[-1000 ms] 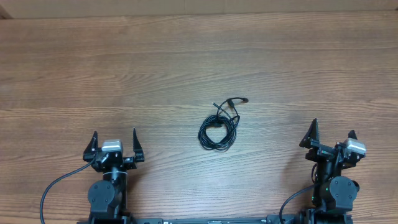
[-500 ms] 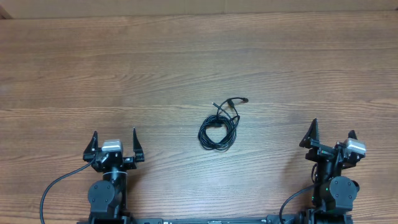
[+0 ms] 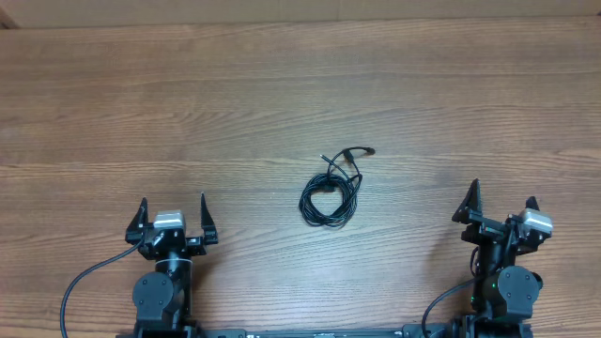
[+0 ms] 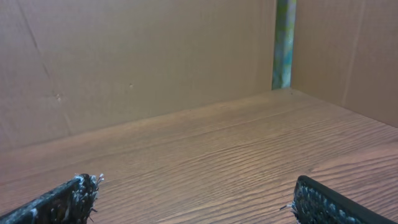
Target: Untangle cables
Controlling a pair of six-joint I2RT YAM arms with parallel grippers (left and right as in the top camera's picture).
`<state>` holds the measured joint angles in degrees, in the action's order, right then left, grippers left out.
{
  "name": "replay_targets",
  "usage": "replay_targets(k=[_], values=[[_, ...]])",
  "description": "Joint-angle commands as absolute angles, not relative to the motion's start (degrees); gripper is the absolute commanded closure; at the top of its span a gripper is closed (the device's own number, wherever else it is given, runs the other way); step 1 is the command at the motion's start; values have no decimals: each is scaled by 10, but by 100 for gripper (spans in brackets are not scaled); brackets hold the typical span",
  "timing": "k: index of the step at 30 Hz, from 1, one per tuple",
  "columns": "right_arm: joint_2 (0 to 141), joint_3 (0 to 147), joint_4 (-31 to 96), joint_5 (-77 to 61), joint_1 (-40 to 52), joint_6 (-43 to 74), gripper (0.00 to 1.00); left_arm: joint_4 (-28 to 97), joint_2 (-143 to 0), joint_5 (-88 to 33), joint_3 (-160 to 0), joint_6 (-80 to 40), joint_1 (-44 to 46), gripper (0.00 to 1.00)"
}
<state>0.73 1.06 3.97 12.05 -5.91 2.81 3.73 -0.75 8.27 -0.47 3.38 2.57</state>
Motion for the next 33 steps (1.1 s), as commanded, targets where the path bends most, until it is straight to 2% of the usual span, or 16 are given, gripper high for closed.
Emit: replay_targets(k=[1, 8, 16, 21, 25, 30, 33], values=[[2, 5, 35, 126, -57, 30, 0, 34, -3, 83, -3, 51, 23, 0], [2, 5, 25, 133, -57, 29, 0, 35, -3, 81, -3, 51, 23, 0], [2, 5, 11, 141, -56, 31, 0, 12, -3, 18, -3, 36, 23, 1], [2, 18, -27, -29, -56, 58, 0, -29, -3, -115, -22, 33, 23, 0], [2, 73, -49, -164, -56, 58, 0, -28, -3, -140, -85, -64, 23, 0], [2, 161, -54, -241, -56, 58, 0, 56, -3, -140, -213, -130, 23, 0], [3, 231, -2, -239, -56, 60, 0, 141, -3, -137, -302, -129, 23, 0]])
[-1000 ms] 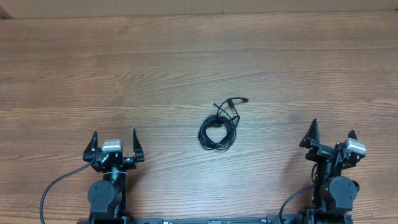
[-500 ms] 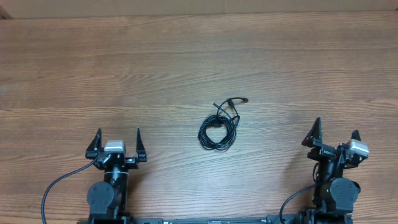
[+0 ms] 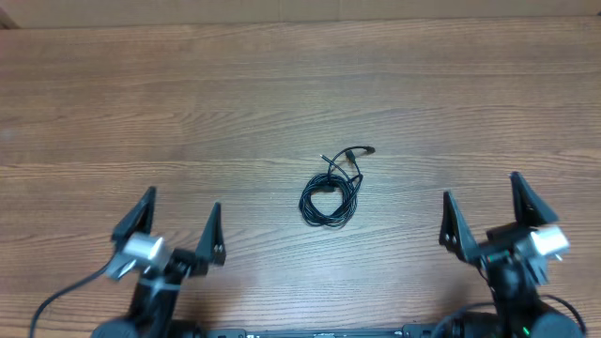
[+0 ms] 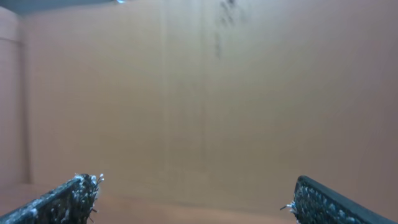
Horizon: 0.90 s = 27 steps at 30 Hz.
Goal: Untangle cables
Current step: 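Move the right gripper forward over the black cable coil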
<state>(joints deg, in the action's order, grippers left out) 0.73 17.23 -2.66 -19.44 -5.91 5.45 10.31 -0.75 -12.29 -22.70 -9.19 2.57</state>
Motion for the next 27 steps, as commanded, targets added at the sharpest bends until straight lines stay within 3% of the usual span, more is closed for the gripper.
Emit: replay_targets(k=[1, 13, 16, 21, 27], values=[[8, 259, 33, -230, -56, 60, 0, 170, -3, -129, -329, -129, 23, 0], [174, 601, 519, -203, -56, 107, 0, 542, -83, -17, -589, -153, 23, 0], [225, 697, 636, -228, -56, 107, 0, 565, -105, -79, -612, -163, 23, 0], [260, 781, 737, -278, -56, 107, 0, 562, -108, -301, -627, -183, 23, 0], [259, 782, 779, -309, -56, 107, 0, 610, -108, -312, -619, -188, 23, 0]])
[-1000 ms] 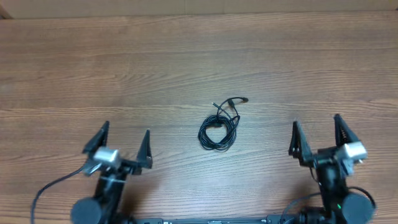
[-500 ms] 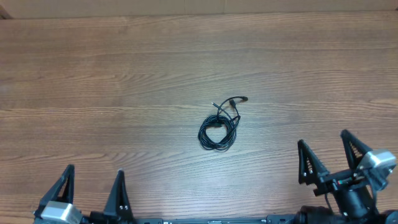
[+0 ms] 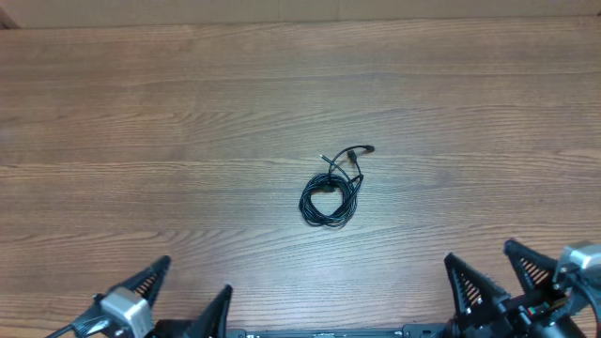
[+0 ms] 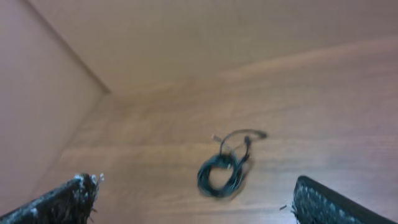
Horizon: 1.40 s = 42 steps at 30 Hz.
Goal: Untangle cables
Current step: 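Move the right gripper forward over the black cable coil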
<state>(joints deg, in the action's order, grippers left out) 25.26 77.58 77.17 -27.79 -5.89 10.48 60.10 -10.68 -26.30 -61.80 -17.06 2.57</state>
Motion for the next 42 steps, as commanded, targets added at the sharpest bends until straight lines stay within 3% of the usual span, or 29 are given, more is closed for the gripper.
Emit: replay_targets(k=[1, 4, 8, 12, 16, 21, 31, 38, 42], values=[[259, 782, 782, -314, -56, 107, 0, 615, -108, -312, -619, -194, 23, 0], [259, 782, 778, -305, -56, 107, 0, 617, -108, -302, -619, -195, 23, 0], [259, 782, 753, -283, -56, 107, 0, 632, -108, -163, -601, -201, 23, 0], [259, 780, 748, -287, -56, 107, 0, 640, -108, -73, -550, -285, 23, 1], [259, 775, 728, -275, -56, 107, 0, 608, -109, -81, -491, -378, 23, 1], [268, 735, 712, -265, -56, 107, 0, 518, -109, -148, -457, -383, 23, 1], [380, 567, 648, -242, -56, 152, 0, 464, -109, -198, -458, -323, 23, 0], [549, 551, 629, -267, -56, 150, 0, 465, -109, -243, -458, -206, 23, 0], [641, 551, 622, -275, -23, 143, 6, 465, -109, -234, -458, -181, 23, 0]])
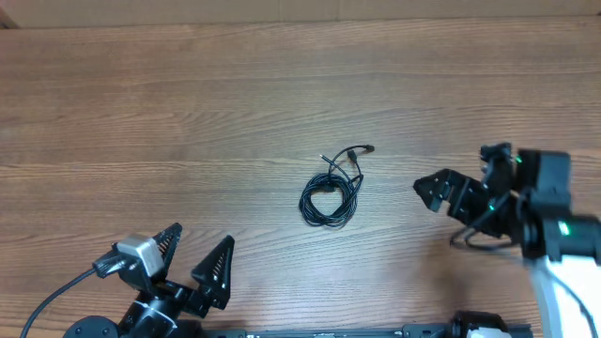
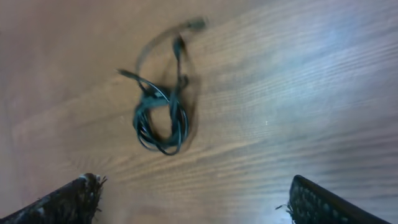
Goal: Untangle cables
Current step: 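Move the right gripper forward over the black cable coil, then lower the right gripper and close it on the cable bundle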
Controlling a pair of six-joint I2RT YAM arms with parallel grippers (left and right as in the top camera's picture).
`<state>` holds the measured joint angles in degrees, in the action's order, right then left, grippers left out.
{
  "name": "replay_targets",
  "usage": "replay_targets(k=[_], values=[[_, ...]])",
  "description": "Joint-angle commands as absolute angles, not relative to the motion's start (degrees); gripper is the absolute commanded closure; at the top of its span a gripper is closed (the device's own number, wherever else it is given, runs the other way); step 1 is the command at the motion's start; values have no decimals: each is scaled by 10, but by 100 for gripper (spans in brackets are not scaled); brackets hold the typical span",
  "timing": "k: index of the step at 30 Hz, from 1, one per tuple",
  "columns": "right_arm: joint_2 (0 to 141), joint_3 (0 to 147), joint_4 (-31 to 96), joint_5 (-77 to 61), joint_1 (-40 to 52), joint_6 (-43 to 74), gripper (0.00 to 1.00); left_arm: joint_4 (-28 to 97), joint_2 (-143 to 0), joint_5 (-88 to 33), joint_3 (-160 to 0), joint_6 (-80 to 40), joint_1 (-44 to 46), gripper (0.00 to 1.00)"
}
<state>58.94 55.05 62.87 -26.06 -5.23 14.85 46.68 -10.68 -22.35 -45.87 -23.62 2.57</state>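
A thin black cable lies bunched in a small tangled coil at the middle of the wooden table, two loose ends trailing toward the far side. My right gripper hangs open to the right of the coil, apart from it. In the right wrist view the cable lies ahead of the open right gripper, nothing between the fingers. My left gripper stands open near the front edge, left of the coil and well away from it.
Brown cardboard walls close off the far side of the table. Bare wood surrounds the coil on all sides. The left arm's own black lead runs along the front left edge.
My right gripper has moved from the front right corner out over the table, right of the coil, which now looms larger in its wrist view. The left gripper shifted slightly forward. The cable lies unmoved.
Both grippers first stood open at the front edge, the right wrist camera facing the far wall. Then both arms stood nearer the camera, then nearer still, with the coil showing small in the right wrist view. Now the right gripper is beside the untouched coil.
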Motion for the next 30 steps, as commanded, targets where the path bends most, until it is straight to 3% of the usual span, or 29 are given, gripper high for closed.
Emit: replay_targets(k=[1, 6, 10, 13, 19, 24, 30], values=[[665, 551, 615, -275, -3, 135, 8, 465, -109, -233, -458, -180, 23, 0], [756, 551, 532, -256, 129, 138, 8, 465, -109, -218, -458, -180, 23, 0], [813, 551, 440, -206, 220, 195, 0, 469, -109, -223, -458, -182, 23, 0], [852, 551, 382, -160, 261, 239, 0, 473, -109, -246, -458, -182, 23, 0], [899, 551, 315, -145, 277, 248, 0, 473, -109, -266, -458, -182, 23, 0], [901, 551, 305, -139, 276, 175, 0, 473, -109, -266, -458, -182, 23, 1], [901, 551, 305, -105, 276, 171, 0, 473, -109, -266, -458, -182, 23, 1]])
